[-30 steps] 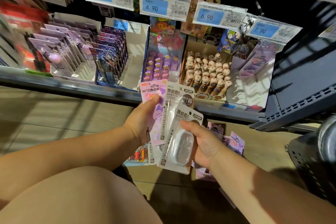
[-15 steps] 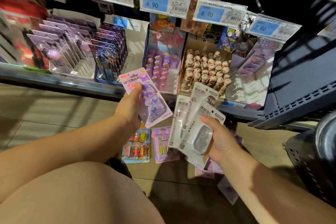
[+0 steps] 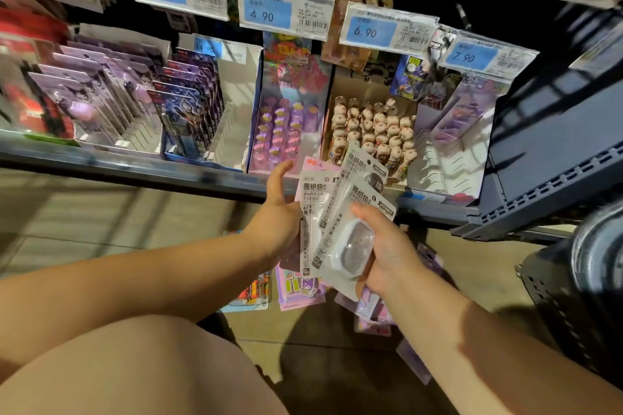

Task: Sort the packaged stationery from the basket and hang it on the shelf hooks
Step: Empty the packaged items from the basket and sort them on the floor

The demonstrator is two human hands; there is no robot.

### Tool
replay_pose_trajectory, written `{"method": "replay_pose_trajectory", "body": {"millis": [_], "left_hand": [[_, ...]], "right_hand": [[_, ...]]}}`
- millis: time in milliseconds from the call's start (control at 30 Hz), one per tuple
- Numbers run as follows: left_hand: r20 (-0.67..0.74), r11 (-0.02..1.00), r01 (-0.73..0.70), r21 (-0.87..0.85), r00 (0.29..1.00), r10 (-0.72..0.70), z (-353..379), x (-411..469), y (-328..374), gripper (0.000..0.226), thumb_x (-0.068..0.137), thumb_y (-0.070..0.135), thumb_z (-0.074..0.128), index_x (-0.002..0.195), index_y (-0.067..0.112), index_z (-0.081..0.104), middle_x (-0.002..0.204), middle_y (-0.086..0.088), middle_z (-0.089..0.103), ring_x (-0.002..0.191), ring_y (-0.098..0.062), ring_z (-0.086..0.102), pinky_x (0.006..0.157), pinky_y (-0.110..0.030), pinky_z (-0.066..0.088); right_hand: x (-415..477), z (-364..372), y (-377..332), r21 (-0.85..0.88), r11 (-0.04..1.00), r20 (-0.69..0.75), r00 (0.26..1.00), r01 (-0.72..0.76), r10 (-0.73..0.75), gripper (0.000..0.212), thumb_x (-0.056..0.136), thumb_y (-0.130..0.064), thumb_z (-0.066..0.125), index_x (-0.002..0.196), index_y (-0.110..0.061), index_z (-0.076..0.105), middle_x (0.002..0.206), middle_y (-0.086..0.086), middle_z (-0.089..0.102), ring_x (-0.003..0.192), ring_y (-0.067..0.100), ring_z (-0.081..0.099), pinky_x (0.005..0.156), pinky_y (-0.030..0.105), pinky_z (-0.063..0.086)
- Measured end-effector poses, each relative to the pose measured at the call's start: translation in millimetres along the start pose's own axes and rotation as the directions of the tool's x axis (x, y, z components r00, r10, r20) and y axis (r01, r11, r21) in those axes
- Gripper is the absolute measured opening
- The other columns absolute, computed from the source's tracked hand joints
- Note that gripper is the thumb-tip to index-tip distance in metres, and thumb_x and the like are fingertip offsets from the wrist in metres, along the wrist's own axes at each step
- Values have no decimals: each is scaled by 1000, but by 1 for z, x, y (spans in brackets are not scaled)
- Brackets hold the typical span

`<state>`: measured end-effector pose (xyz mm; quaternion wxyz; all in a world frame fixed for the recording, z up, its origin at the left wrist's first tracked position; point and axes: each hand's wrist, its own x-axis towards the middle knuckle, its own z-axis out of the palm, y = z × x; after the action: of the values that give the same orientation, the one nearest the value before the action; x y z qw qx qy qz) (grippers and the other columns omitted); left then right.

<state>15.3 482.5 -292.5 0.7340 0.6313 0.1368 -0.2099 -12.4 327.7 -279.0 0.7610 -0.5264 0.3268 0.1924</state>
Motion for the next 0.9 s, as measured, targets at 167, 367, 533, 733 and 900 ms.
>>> {"method": "replay_pose_trajectory", "body": {"millis": [167,367,533,733,900], "left_hand": [[25,992,65,-106,998,-63,0,-5,0,17,102,36,42,102,41,58,102,-14,72,68,-24,66,49,-26,47],[254,988,79,-135,966,-43,-1,-9,-1,68,77,73,51,122,24,62,111,-7,73,98,-24,71,81,-38,57],[452,998,-32,-47,891,50,-5,-8,-2,79,71,37,82,138,12,47,128,-9,65,116,-26,63,94,-31,52],[563,985,170,-19,816,-130,-12,-8,-3,43,75,3,66,118,8,61,104,-15,71,87,-26,71,81,-39,57],[628,928,372,-18,726,-279,-19,-6,-15,63,48,16,94,107,9,71,103,-20,71,85,-31,72,76,-41,59]], "right_hand": [[0,8,-3,85,996,-1,1000,8,-8,30,77,-22,73,106,-17,67,88,10,71,80,29,67,67,37,53],[2,21,-3,82,991,14,994,109,-110,45,73,-19,76,117,-14,64,102,12,73,88,28,71,74,41,56],[3,23,2,-165,965,-11,978,203,-208,89,49,-63,72,129,-28,52,107,1,71,97,23,69,91,48,53],[19,19,22,-448,889,-97,984,93,-152,132,30,-106,39,145,-43,27,136,0,54,117,26,57,96,50,50],[6,19,28,-413,911,-80,996,0,-37,100,52,-96,47,127,-31,53,112,2,69,96,26,68,83,47,57]]}}
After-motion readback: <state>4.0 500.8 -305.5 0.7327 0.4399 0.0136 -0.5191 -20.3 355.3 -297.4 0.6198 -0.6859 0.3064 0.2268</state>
